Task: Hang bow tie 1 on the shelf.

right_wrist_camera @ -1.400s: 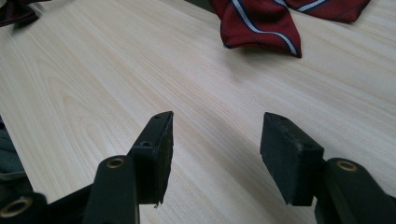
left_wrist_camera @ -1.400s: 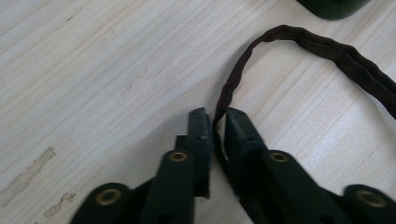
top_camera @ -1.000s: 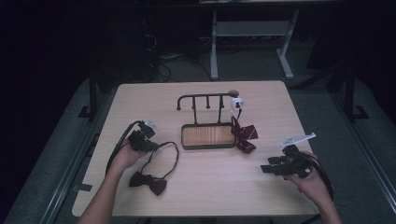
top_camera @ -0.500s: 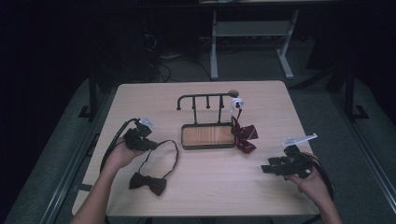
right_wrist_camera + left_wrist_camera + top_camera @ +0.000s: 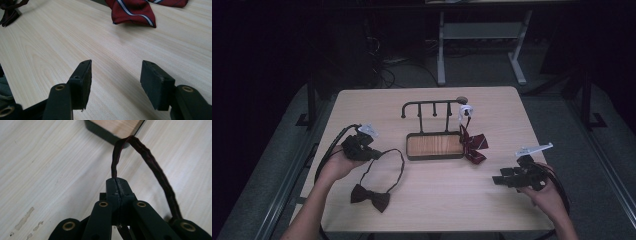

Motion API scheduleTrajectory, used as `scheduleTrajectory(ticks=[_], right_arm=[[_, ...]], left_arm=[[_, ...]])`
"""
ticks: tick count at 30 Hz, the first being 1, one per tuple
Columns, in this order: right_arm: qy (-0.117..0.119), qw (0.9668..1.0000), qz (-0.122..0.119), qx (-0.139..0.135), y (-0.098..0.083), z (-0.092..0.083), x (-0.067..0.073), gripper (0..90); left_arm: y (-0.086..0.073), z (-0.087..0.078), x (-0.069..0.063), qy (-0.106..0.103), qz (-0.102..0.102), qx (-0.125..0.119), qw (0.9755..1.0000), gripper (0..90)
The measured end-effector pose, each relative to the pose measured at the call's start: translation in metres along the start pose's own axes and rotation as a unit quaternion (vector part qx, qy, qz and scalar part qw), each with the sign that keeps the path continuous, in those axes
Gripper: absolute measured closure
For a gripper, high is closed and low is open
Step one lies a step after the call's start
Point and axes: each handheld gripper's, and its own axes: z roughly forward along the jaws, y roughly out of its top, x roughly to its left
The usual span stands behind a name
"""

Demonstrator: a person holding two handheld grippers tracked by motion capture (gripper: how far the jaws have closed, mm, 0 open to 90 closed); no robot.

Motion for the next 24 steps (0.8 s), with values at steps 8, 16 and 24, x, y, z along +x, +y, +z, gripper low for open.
scheduleTrajectory(ticks=[8, 16, 24], right_arm=[[0.000, 1.0000, -0.002, 0.000, 0.000, 0.000, 0.000, 42.3], [0.000, 1.0000, -0.002, -0.001, 0.000, -0.001, 0.000, 42.3], [0.000, 1.0000, -0.002, -0.002, 0.000, -0.002, 0.001, 42.3]], left_arm=[[0.008, -0.018, -0.008, 0.007, 0.016, -0.014, 0.9997, 89.5], [0.018, -0.034, -0.015, 0.015, 0.037, -0.026, 0.9988, 89.6], [0.028, -0.044, -0.019, 0.022, 0.051, -0.024, 0.9982, 89.6]])
